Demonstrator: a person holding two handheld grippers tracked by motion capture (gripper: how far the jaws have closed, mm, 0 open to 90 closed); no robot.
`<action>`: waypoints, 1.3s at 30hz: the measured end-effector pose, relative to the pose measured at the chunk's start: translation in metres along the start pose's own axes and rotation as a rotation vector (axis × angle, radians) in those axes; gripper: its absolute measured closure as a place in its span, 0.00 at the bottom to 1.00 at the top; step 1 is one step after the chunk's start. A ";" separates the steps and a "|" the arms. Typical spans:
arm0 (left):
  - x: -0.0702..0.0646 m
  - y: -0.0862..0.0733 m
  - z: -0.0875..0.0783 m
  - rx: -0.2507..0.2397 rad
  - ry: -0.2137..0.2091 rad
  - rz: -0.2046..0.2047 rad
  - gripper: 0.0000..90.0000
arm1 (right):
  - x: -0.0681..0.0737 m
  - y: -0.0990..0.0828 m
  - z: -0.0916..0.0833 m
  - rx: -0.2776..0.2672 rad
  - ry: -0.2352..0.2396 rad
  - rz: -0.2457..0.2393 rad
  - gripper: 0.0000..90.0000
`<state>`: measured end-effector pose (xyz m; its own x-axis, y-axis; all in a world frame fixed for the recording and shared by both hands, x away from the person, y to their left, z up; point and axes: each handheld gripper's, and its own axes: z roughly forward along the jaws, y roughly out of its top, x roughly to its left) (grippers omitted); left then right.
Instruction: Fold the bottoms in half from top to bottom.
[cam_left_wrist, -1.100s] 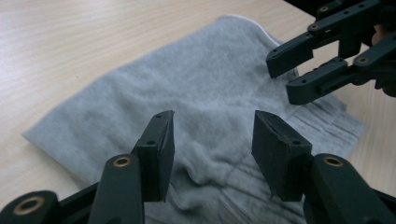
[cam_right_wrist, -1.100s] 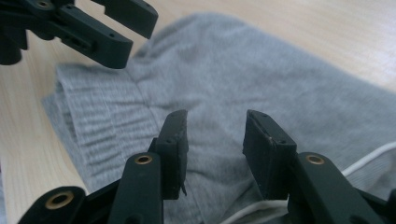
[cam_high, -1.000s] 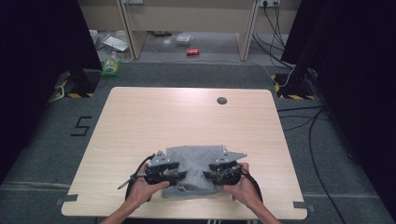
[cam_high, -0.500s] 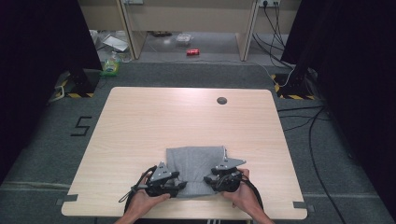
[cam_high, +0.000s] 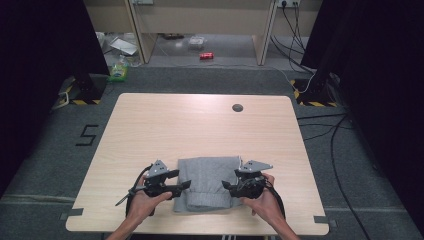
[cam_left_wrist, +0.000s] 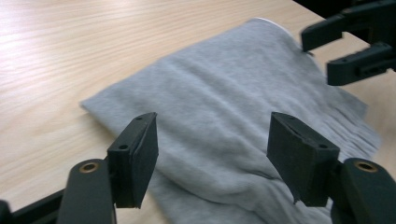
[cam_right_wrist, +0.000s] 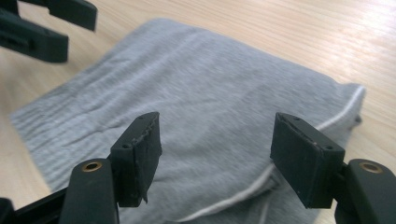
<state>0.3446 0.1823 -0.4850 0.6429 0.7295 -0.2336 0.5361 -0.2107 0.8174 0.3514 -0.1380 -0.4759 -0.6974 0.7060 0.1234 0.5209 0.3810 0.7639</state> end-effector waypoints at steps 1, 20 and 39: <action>0.004 0.001 0.001 0.004 0.013 -0.007 0.35 | -0.001 -0.001 0.000 0.005 -0.006 0.006 0.36; 0.057 0.017 0.039 0.094 0.077 -0.121 0.25 | -0.003 -0.028 -0.012 0.059 -0.072 0.090 0.19; 0.050 0.016 0.058 0.138 0.050 -0.007 0.64 | -0.002 -0.045 -0.006 0.110 -0.065 0.072 0.36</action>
<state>0.4170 0.1777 -0.5138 0.6132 0.7616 -0.2096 0.6126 -0.2909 0.7349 0.3260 -0.1600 -0.5067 -0.6243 0.7700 0.1315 0.6218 0.3880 0.6803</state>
